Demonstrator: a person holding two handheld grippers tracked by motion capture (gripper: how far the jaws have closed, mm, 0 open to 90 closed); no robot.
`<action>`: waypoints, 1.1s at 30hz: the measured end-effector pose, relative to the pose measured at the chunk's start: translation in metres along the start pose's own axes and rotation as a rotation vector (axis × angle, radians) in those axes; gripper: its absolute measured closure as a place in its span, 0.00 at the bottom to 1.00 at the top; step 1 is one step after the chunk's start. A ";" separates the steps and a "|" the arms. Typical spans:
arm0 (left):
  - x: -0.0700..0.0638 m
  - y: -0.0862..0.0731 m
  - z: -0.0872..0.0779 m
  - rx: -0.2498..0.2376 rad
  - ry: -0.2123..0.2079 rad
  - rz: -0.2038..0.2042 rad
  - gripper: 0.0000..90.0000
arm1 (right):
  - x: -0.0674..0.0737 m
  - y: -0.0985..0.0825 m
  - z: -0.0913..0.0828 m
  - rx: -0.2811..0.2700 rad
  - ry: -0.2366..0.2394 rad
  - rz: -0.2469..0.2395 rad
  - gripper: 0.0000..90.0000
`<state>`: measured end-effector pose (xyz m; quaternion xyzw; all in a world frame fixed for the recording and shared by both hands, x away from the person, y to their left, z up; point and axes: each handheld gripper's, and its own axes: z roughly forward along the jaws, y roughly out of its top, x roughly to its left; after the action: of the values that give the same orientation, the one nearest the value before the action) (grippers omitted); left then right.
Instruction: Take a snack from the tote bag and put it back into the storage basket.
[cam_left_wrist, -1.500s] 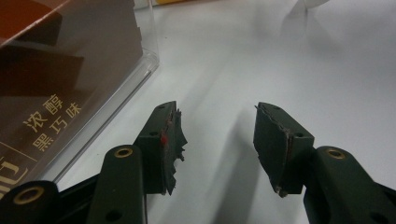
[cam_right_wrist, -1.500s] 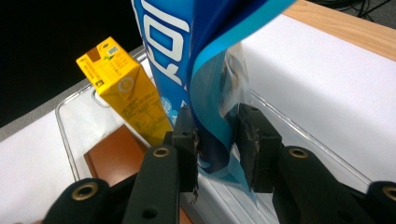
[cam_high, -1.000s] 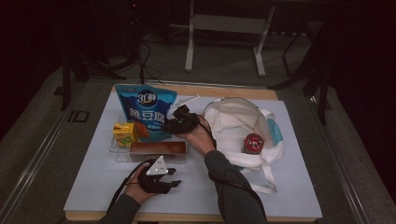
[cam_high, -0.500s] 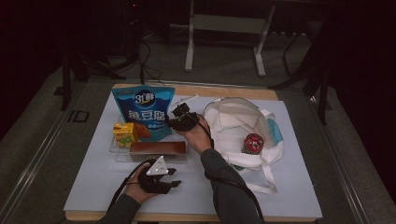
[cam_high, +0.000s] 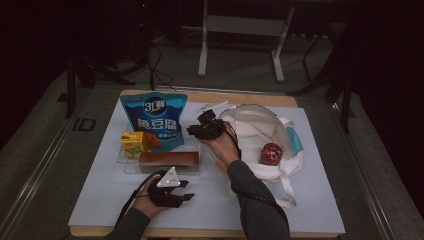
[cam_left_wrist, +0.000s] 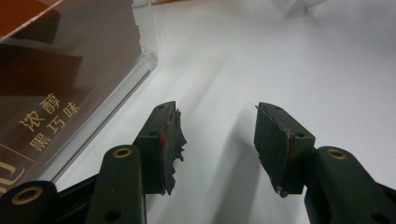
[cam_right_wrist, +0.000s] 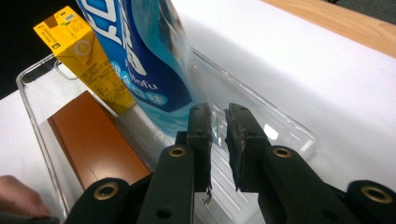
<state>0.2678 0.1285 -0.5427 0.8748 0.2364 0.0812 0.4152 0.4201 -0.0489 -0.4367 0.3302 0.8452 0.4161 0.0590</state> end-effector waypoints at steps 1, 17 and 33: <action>0.000 0.000 0.000 0.000 0.000 0.000 0.55 | -0.001 -0.001 -0.003 -0.006 -0.003 -0.002 0.88; 0.001 0.000 0.000 0.001 -0.001 -0.002 0.54 | -0.012 -0.011 -0.047 0.006 -0.056 -0.043 0.86; 0.001 0.000 0.000 0.004 0.000 -0.002 0.54 | -0.026 -0.023 -0.078 0.046 -0.091 -0.062 0.82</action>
<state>0.2685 0.1289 -0.5425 0.8753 0.2373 0.0802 0.4137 0.3991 -0.1264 -0.4077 0.3235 0.8608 0.3793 0.1025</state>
